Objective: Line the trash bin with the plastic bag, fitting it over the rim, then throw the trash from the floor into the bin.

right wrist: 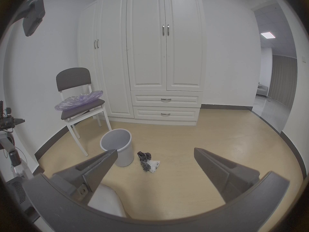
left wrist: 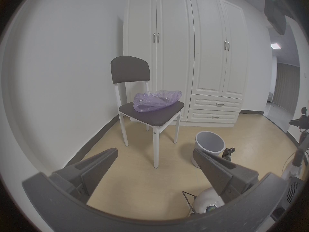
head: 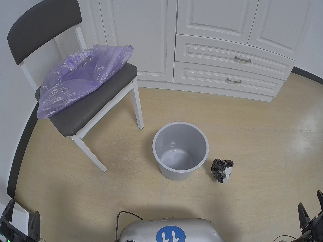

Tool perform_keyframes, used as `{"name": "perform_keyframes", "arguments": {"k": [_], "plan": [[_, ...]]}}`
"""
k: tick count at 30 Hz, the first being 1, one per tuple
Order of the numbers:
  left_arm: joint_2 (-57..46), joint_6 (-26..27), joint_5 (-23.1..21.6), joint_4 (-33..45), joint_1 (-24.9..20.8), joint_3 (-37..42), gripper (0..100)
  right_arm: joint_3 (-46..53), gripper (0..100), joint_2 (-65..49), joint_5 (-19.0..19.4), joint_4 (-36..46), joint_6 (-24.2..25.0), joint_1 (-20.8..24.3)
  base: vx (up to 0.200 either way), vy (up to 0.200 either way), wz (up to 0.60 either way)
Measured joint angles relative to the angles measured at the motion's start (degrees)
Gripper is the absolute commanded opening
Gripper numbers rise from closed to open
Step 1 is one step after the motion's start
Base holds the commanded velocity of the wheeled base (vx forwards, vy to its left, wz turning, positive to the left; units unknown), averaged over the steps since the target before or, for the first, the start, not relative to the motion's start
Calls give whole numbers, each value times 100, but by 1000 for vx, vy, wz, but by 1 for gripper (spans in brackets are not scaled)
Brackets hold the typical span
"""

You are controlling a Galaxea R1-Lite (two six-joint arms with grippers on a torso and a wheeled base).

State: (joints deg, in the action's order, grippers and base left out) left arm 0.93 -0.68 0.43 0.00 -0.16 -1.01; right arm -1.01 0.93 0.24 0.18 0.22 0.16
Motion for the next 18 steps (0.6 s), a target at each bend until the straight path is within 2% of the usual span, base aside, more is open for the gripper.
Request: {"name": "perform_keyframes", "arguments": {"k": [18], "plan": [[0, 90, -43, 0, 0, 2, 100, 0, 100, 0, 11, -9, 21, 0, 0, 0, 0]]}}
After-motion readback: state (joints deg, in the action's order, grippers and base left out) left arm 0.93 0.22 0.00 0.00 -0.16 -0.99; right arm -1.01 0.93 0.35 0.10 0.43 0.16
